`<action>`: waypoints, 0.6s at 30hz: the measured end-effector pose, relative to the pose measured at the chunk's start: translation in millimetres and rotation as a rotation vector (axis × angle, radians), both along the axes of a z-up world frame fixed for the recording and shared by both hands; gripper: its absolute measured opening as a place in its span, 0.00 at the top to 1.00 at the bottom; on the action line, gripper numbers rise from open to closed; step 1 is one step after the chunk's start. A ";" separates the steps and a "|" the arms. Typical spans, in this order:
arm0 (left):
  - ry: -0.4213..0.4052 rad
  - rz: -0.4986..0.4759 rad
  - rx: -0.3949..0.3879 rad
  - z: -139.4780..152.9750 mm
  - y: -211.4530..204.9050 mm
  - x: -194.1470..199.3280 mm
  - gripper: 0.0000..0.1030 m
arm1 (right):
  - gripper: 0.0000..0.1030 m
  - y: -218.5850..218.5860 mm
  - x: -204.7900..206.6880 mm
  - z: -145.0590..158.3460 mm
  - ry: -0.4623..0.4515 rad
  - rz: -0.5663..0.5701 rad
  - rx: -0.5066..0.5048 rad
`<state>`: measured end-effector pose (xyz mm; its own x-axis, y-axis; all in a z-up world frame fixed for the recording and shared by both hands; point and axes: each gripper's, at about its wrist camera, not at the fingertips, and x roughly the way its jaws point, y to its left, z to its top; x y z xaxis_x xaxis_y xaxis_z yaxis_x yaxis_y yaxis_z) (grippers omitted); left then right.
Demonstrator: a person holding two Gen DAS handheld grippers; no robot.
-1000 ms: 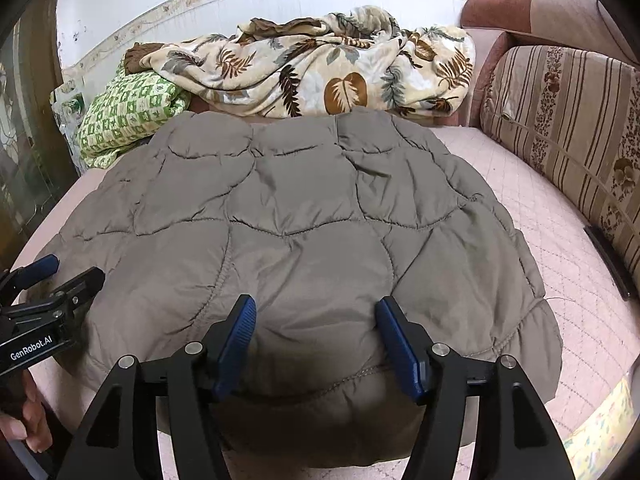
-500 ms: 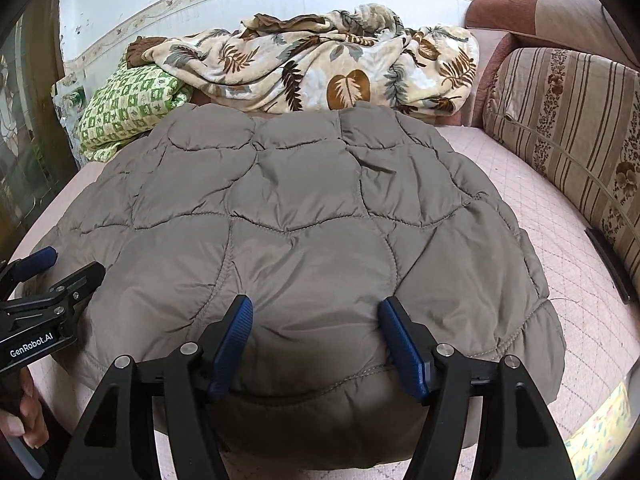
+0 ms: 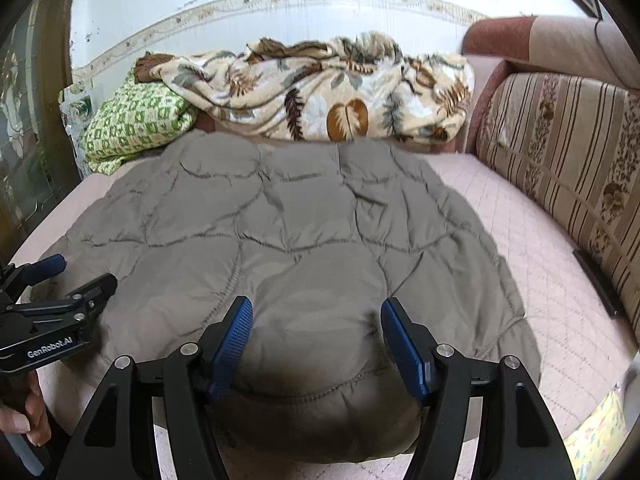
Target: Fold large clothes
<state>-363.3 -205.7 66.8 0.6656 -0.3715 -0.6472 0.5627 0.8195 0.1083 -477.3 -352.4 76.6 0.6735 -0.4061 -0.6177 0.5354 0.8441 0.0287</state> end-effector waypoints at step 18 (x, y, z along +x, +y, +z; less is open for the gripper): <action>-0.005 0.001 -0.026 9.6 6.9 -3.7 0.11 | 0.31 7.7 0.0 6.9 -0.014 0.017 -0.010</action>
<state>-367.0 -198.8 76.4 0.6691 -0.3879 -0.6339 0.5618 0.8224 0.0897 -477.3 -344.6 83.5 0.6885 -0.4012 -0.6042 0.5209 0.8532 0.0270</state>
